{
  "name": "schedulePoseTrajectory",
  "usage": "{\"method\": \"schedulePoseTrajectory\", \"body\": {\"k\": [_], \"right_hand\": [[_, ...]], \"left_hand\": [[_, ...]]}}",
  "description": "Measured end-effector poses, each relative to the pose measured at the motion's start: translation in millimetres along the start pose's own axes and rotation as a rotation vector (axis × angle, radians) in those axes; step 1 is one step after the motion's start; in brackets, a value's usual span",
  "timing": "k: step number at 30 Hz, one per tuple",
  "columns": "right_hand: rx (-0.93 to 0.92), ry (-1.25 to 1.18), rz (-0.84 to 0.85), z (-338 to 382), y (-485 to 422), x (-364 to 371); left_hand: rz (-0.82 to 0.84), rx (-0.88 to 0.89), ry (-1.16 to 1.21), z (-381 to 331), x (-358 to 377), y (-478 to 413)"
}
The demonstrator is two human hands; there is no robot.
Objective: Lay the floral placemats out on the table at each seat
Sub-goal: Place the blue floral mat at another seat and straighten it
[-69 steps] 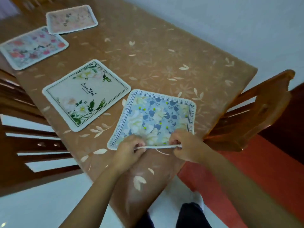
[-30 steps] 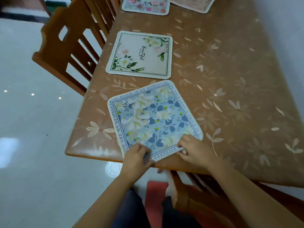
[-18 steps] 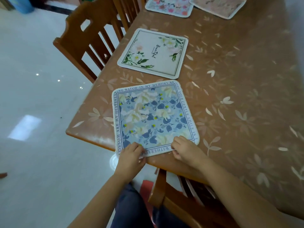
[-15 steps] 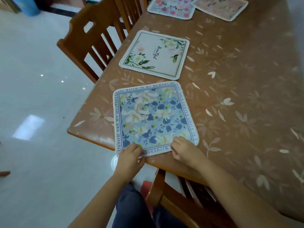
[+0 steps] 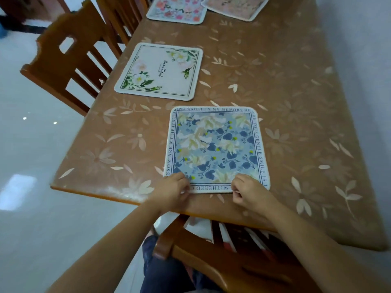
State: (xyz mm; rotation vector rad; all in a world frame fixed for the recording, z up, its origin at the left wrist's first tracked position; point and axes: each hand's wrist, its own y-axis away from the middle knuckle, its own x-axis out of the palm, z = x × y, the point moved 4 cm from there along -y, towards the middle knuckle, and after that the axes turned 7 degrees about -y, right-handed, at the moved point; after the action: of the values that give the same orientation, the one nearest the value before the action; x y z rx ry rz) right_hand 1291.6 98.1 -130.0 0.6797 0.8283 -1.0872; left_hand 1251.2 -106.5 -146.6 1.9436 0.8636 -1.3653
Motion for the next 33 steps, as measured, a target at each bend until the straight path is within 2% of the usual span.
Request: {"method": "schedulePoseTrajectory", "body": {"k": [7, 13, 16, 20, 23, 27, 33], "right_hand": [[0.18, 0.044, -0.031, -41.3, 42.0, -19.5], [0.281, 0.142, 0.022, -67.1, 62.1, -21.4], [0.326, 0.201, 0.022, -76.9, 66.9, -27.5], [0.247, 0.233, 0.01, -61.6, 60.5, -31.2], [0.295, 0.178, -0.002, -64.5, 57.9, -26.3], [0.387, 0.108, 0.066, -72.1, 55.1, -21.3], [0.36, -0.015, 0.068, -40.3, 16.6, -2.9]], "left_hand": [[0.212, 0.223, -0.201, -41.4, 14.0, -57.0], [0.26, 0.315, -0.241, -68.4, 20.9, -73.2], [0.251, 0.299, -0.268, -71.5, 23.4, -75.2], [0.161, 0.288, -0.221, -72.3, 20.9, -73.9], [0.083, 0.271, -0.143, -70.9, 16.1, -71.7], [0.029, 0.284, -0.114, -69.4, 9.3, -68.5], [-0.037, -0.043, -0.087, -21.5, -2.4, -82.5]]}}
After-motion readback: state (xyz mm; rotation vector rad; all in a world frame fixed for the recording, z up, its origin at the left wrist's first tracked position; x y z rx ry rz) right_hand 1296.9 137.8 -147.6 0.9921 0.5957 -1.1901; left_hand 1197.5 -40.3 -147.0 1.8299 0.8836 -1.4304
